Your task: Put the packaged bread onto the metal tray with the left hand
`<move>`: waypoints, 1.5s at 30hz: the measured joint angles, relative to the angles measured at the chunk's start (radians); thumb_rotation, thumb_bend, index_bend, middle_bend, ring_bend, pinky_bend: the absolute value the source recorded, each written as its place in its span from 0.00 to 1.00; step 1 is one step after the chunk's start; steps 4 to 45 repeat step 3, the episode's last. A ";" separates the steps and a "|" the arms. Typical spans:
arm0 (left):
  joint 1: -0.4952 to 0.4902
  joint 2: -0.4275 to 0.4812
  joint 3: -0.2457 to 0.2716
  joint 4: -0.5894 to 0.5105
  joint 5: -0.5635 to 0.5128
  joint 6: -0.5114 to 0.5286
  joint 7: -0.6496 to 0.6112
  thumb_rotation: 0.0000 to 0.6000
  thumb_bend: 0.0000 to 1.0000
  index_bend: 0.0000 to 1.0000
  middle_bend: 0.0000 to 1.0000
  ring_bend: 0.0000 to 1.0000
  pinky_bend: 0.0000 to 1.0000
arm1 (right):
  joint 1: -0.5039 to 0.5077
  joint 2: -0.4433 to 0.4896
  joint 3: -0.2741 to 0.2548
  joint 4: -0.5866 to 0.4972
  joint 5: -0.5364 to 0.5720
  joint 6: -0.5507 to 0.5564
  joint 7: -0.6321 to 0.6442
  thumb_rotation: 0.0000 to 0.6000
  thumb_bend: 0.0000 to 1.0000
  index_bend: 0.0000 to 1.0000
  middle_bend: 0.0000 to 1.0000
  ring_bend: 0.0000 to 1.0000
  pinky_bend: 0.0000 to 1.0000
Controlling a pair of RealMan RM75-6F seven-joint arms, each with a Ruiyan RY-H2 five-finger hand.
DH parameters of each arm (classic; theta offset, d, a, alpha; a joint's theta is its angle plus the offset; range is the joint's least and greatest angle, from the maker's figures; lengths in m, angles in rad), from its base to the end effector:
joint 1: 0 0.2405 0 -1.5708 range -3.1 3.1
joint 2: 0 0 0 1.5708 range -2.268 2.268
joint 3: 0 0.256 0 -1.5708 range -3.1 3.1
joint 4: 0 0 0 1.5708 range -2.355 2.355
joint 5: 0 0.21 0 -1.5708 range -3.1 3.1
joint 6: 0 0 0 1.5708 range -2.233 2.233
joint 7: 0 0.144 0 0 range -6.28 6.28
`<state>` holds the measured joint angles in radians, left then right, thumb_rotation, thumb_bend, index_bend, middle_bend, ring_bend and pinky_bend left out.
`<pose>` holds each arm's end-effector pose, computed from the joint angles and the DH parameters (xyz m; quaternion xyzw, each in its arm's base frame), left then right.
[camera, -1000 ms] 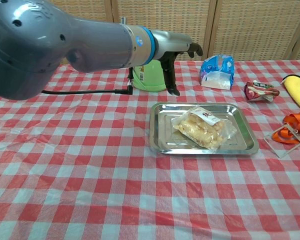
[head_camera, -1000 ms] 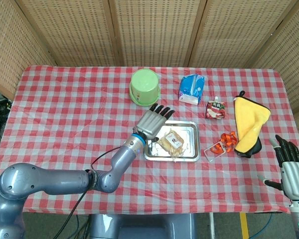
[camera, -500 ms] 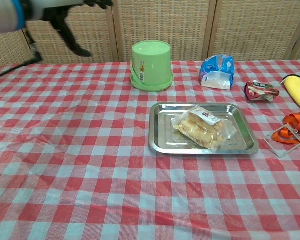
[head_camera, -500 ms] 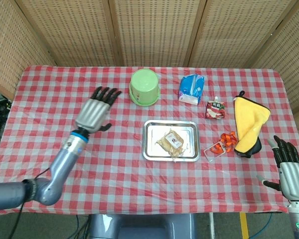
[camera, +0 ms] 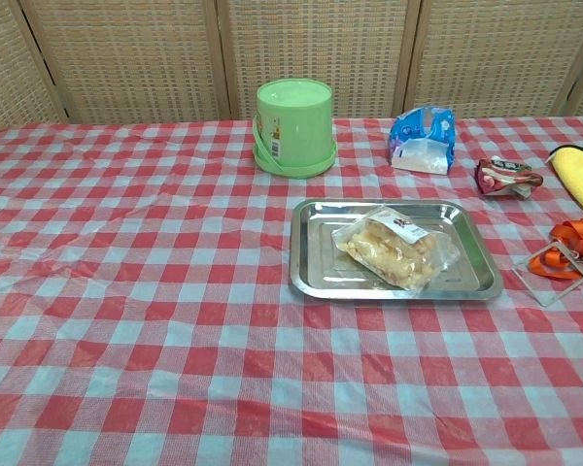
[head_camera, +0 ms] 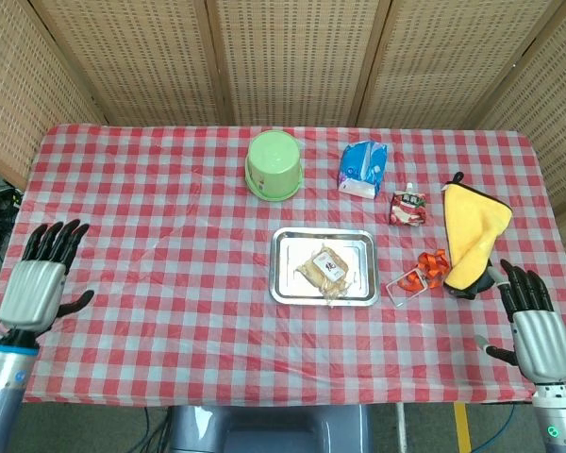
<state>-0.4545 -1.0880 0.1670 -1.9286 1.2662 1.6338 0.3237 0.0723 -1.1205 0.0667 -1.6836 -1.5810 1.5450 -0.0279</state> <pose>-0.2285 0.2245 0.1477 -0.6336 -0.3443 -0.3804 0.5791 -0.2833 -0.1787 0.1588 0.5927 -0.3641 0.4367 0.5705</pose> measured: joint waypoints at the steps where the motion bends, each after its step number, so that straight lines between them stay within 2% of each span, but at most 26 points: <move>1: 0.025 0.000 0.012 0.002 0.016 0.013 -0.008 1.00 0.20 0.00 0.00 0.00 0.00 | 0.000 -0.001 -0.002 -0.002 -0.007 0.002 -0.006 1.00 0.09 0.06 0.00 0.00 0.00; 3: 0.073 0.001 0.035 0.013 0.048 0.028 -0.021 1.00 0.20 0.00 0.00 0.00 0.00 | 0.000 -0.003 -0.009 -0.007 -0.020 0.004 -0.017 1.00 0.09 0.06 0.00 0.00 0.00; 45: 0.073 0.001 0.035 0.013 0.048 0.028 -0.021 1.00 0.20 0.00 0.00 0.00 0.00 | 0.000 -0.003 -0.009 -0.007 -0.020 0.004 -0.017 1.00 0.09 0.06 0.00 0.00 0.00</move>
